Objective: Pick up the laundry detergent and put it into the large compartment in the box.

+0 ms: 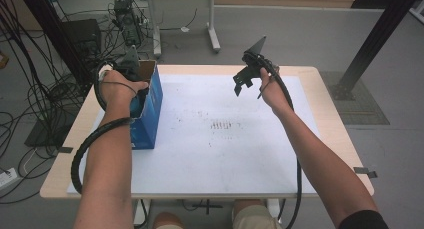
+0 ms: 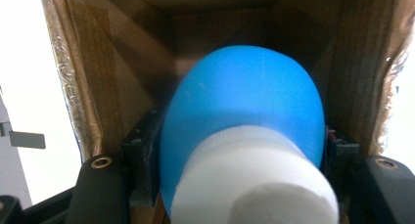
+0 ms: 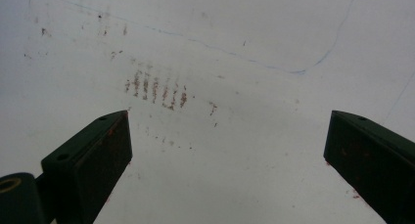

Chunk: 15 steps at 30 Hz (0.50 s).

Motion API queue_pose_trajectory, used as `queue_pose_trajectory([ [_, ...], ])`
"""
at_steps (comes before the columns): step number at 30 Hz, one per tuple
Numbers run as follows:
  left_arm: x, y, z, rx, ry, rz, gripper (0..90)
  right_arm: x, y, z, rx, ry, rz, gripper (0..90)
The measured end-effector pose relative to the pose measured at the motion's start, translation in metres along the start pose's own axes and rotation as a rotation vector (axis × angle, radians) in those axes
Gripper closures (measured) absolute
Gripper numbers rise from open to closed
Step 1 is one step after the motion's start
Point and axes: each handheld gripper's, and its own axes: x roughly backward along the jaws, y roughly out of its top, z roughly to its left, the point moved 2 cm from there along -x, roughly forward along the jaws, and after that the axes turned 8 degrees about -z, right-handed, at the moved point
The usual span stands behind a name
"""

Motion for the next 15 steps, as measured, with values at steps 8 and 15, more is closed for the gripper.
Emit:
queue_pose_trajectory([
  [8, -0.0003, -0.0002, 0.0004, 0.002, -0.001, -0.003, 35.5, 0.0002, 0.0, 0.0002, 0.0, -0.001, 0.0, 3.8],
  [15, -0.0003, -0.0007, 0.0002, 0.002, -0.001, -0.005, 35.4, 0.0012, -0.0004, 0.0005, -0.001, -0.001, -0.002, 3.8],
])
